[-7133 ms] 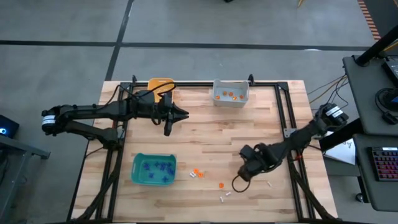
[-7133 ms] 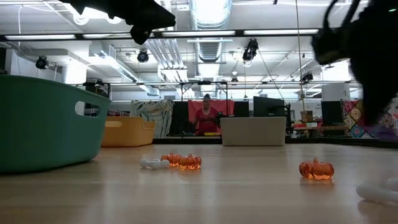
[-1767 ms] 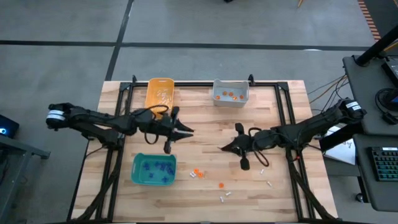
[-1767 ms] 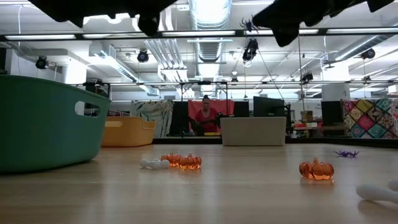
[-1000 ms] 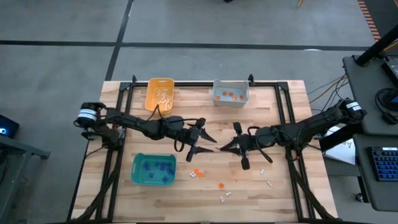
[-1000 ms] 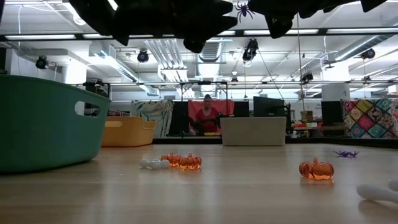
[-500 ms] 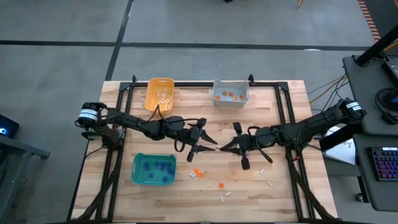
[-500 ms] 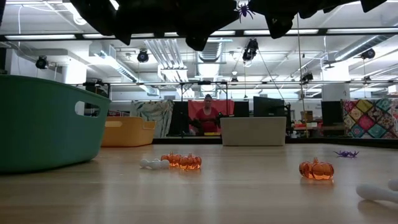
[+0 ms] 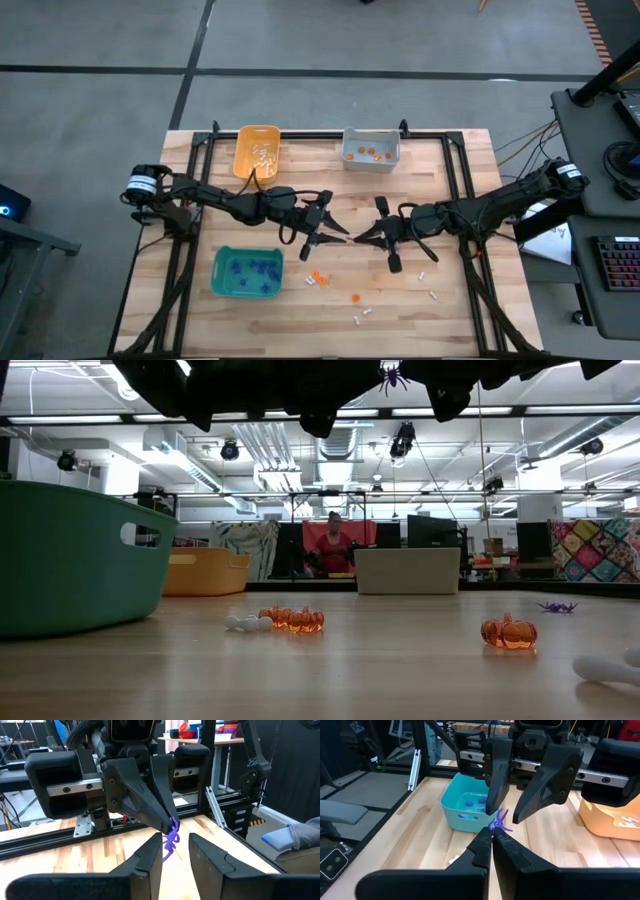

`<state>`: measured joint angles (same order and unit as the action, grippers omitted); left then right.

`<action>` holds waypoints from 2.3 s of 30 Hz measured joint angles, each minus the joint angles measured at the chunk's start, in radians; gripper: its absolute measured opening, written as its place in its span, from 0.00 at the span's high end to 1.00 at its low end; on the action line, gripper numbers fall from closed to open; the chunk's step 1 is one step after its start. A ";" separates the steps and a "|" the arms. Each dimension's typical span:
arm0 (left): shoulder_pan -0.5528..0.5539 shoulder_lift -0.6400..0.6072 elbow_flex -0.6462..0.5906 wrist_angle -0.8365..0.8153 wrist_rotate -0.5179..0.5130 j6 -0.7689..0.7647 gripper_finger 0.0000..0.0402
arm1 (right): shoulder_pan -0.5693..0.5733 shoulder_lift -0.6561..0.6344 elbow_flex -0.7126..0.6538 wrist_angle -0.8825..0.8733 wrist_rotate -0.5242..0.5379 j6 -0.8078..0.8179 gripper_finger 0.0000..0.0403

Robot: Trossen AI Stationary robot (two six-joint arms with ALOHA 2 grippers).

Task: Sort Halloween decoration
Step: Put the blue spider toy into the green bin

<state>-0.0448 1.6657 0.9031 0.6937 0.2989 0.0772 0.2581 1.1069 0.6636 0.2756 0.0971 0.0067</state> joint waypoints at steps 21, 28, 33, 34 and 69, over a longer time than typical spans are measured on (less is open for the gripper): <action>0.000 0.039 0.000 0.050 0.000 0.017 0.85 | 0.000 -0.001 0.001 0.006 0.000 -0.004 0.98; 0.000 0.039 0.000 0.052 0.000 0.012 0.98 | -0.002 -0.001 0.001 0.006 0.008 -0.007 0.98; 0.000 0.037 0.000 0.052 0.000 0.009 0.99 | -0.003 -0.001 0.001 0.006 0.008 0.005 0.98; 0.000 0.035 0.000 0.053 -0.001 0.008 0.99 | -0.003 -0.001 0.001 0.006 0.008 0.006 0.97; -0.067 -0.502 0.000 -1.101 -0.103 -0.445 1.00 | -0.004 -0.027 0.128 -0.288 0.147 0.096 0.71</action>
<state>-0.1117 1.1634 0.9031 -0.4070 0.1955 -0.3681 0.2543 1.0794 0.7914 -0.0120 0.2442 0.1025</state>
